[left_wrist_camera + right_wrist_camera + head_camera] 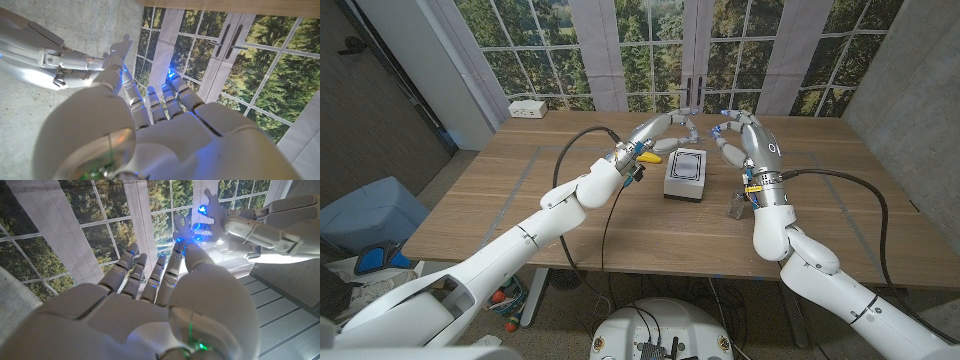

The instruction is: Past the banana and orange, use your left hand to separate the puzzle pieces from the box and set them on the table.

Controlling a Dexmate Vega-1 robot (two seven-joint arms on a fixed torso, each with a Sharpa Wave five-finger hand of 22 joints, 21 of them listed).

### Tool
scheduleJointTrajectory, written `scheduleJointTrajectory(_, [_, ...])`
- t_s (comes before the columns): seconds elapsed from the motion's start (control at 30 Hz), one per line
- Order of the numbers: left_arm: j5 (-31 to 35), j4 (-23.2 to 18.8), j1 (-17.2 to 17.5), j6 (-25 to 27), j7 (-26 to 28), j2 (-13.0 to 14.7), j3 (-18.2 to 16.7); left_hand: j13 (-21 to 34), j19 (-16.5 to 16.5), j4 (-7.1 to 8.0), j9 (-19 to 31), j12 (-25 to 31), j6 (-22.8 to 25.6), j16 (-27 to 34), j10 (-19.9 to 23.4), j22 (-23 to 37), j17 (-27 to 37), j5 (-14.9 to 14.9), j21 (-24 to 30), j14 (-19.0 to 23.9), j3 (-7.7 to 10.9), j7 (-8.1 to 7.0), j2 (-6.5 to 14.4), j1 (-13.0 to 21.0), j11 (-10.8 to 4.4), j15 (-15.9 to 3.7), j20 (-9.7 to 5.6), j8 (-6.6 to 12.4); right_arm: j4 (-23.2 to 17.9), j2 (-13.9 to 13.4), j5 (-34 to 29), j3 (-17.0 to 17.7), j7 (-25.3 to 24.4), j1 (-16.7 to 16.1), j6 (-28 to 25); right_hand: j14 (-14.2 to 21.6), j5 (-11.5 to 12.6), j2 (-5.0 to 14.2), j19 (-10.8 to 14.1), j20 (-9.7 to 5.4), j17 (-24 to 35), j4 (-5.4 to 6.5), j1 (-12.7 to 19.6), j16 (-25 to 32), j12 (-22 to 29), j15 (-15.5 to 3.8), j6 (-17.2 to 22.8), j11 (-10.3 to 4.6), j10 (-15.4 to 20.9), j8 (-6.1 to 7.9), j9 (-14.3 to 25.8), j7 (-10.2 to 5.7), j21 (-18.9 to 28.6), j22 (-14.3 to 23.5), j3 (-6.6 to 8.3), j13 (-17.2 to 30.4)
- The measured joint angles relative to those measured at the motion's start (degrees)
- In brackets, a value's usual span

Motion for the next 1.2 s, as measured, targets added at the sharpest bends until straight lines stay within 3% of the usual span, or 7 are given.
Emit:
scheduleJointTrajectory(0.53, [5.97, -0.19, 0.88, 1.65, 5.49, 0.0, -0.07, 0.0, 0.0, -0.07, -0.39, 0.0, 0.0, 0.0, 0.31, 0.01, 0.0, 0.0, 0.57, 0.0, -0.09, 0.0, -0.01, 0.01, -0.31, 0.0, 0.0, 0.01, 1.5, 1.52, -1.61, -0.51, -3.76, 0.34, -0.91, -0.01, 0.0, 0.28, 0.3, -0.3, 0.79, 0.19, 0.28, 1.14, 0.39, 0.0, -0.22, -0.2, 0.2, 0.0, -0.02, -0.22, 0.21, 0.0, -0.93, 0.5])
scheduleJointTrajectory(1.2, [15.04, -1.97, 2.4, 12.26, 13.13, 0.58, 0.31, 0.01, 0.21, -0.34, -1.15, 0.39, 0.0, 0.0, 0.72, 0.01, -0.29, 0.0, 0.78, 0.0, -0.3, 0.0, -0.02, 0.02, -1.34, 0.0, -0.21, 0.09, 0.91, 1.22, -2.11, -1.3, -1.0, 0.78, -6.56, -0.24, 0.0, 0.28, 0.3, -0.29, 1.57, 0.09, 0.28, 1.43, 0.16, 0.23, -0.22, -0.2, 0.19, 0.23, -0.02, -0.21, 0.2, 0.26, -2.12, 0.79])
